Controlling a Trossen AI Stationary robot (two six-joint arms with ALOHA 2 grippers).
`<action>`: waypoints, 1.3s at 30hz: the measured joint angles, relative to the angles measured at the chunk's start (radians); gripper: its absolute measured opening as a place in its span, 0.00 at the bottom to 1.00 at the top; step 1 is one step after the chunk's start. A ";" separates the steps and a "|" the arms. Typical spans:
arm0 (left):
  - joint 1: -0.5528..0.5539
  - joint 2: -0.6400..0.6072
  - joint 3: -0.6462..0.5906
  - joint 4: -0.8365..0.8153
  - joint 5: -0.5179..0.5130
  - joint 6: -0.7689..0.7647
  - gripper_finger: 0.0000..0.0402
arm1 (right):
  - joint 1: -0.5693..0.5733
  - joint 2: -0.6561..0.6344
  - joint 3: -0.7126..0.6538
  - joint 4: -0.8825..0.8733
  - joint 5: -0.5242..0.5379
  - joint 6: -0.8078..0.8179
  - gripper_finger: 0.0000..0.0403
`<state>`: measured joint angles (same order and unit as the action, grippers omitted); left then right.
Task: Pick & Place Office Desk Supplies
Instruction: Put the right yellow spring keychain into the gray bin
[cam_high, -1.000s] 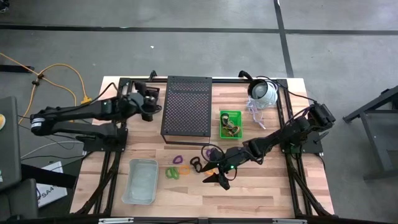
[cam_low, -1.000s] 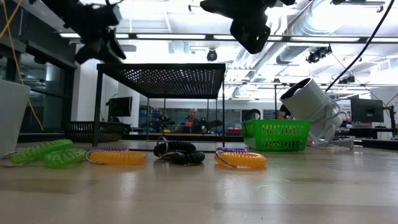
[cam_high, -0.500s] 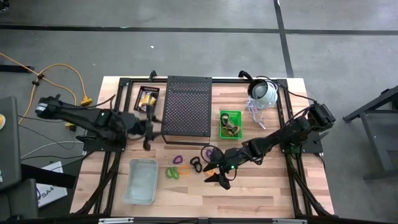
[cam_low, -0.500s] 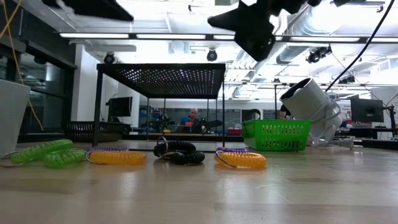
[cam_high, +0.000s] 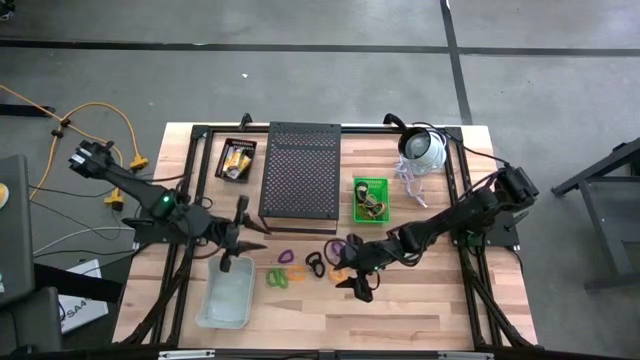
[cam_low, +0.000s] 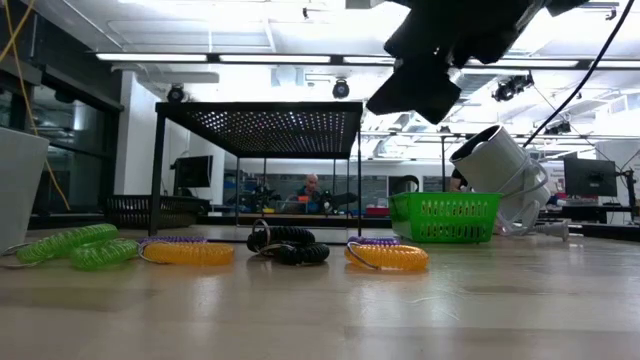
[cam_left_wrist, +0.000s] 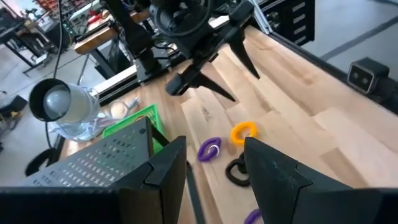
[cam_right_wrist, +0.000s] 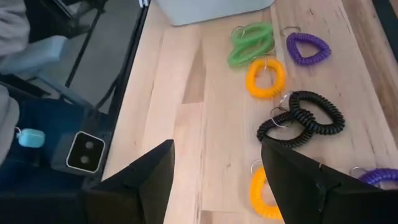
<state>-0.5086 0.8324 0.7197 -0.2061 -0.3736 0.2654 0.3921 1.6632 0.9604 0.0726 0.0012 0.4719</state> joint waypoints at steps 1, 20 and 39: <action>-0.001 0.006 0.000 0.005 0.000 -0.018 0.38 | 0.001 0.009 0.001 0.001 -0.001 -0.002 0.57; -0.041 0.135 0.000 0.065 0.000 -0.098 0.38 | 0.067 0.164 0.000 0.013 0.176 -0.106 0.57; -0.046 0.134 0.000 0.088 0.002 -0.101 0.38 | 0.080 0.268 0.001 0.033 0.267 -0.061 0.57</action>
<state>-0.5549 0.9668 0.7197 -0.1184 -0.3717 0.1642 0.4725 1.9316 0.9615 0.1051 0.2684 0.4105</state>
